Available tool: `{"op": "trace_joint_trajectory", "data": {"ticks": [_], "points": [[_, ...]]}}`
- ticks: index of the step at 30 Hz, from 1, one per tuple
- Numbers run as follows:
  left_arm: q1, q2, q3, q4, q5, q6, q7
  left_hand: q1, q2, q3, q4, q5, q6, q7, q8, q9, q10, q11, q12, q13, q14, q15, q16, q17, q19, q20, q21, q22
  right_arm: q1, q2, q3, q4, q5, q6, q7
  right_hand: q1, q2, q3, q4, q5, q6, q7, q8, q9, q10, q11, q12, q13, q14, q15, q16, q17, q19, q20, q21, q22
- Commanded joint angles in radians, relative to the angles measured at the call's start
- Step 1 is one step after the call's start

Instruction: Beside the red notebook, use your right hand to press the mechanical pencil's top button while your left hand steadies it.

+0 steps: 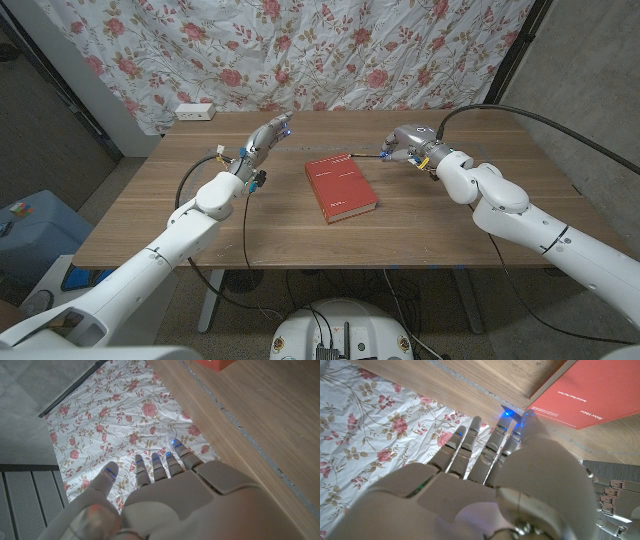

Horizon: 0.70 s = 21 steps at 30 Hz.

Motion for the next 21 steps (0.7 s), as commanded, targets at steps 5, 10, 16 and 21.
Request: {"op": "trace_joint_trajectory", "data": {"ticks": [5, 10, 16, 21], "points": [[-0.021, -0.007, 0.046, 0.015, 0.159, -0.045, 0.031, -0.009, 0.022, -0.007, -0.005, 0.0, -0.005, -0.021, -0.008, 0.001, 0.014, -0.009, 0.003, 0.003, 0.011, -0.067, 0.005, 0.002, 0.017, -0.008, 0.005, 0.002, 0.011, 0.02, 0.001, -0.001, 0.103, -0.082, -0.012, -0.013, 0.0, -0.003, -0.003, -0.003, 0.012, 0.001, 0.007, 0.002, 0.007, 0.003, 0.002, 0.004, 0.006, -0.139, 0.002, 0.002, 0.01, -0.012, -0.001, 0.003], [-0.031, -0.022, 0.058, 0.025, 0.194, -0.056, 0.043, -0.012, 0.018, -0.01, -0.005, 0.0, -0.012, -0.025, -0.013, 0.001, -0.006, -0.014, -0.005, 0.003, 0.007, -0.069, 0.003, 0.003, 0.018, -0.01, 0.004, 0.002, 0.014, 0.027, 0.004, 0.002, 0.145, -0.099, -0.025, -0.013, 0.001, -0.003, -0.005, -0.003, 0.013, 0.001, 0.007, 0.002, 0.007, 0.003, 0.001, 0.004, 0.006, -0.14, 0.002, 0.001, 0.009, -0.011, -0.001, 0.003], [-0.038, -0.029, 0.066, 0.03, 0.215, -0.068, 0.042, -0.015, 0.016, -0.013, -0.003, 0.0, -0.015, -0.026, -0.015, 0.001, -0.01, -0.011, -0.006, 0.003, 0.005, -0.066, 0.003, 0.004, 0.018, -0.011, 0.003, 0.002, 0.027, 0.026, -0.008, 0.01, 0.168, -0.108, -0.04, -0.014, 0.004, -0.004, -0.007, -0.004, 0.014, 0.001, 0.006, 0.001, 0.009, 0.003, 0.001, 0.004, 0.007, -0.14, 0.004, 0.002, 0.009, -0.009, -0.001, 0.003], [-0.049, -0.025, 0.076, 0.026, 0.239, -0.066, 0.031, -0.023, 0.013, -0.021, 0.006, 0.0, -0.03, -0.027, -0.02, 0.002, -0.028, -0.013, -0.011, 0.003, -0.006, -0.064, 0.001, 0.006, 0.013, -0.017, 0.0, 0.002, 0.034, 0.03, -0.011, 0.016, 0.194, -0.117, -0.053, -0.015, 0.005, -0.004, -0.007, -0.004, 0.016, 0.001, 0.007, 0.0, 0.011, 0.003, 0.001, 0.004, 0.006, -0.14, 0.003, 0.002, 0.008, -0.008, -0.002, 0.003]]}}
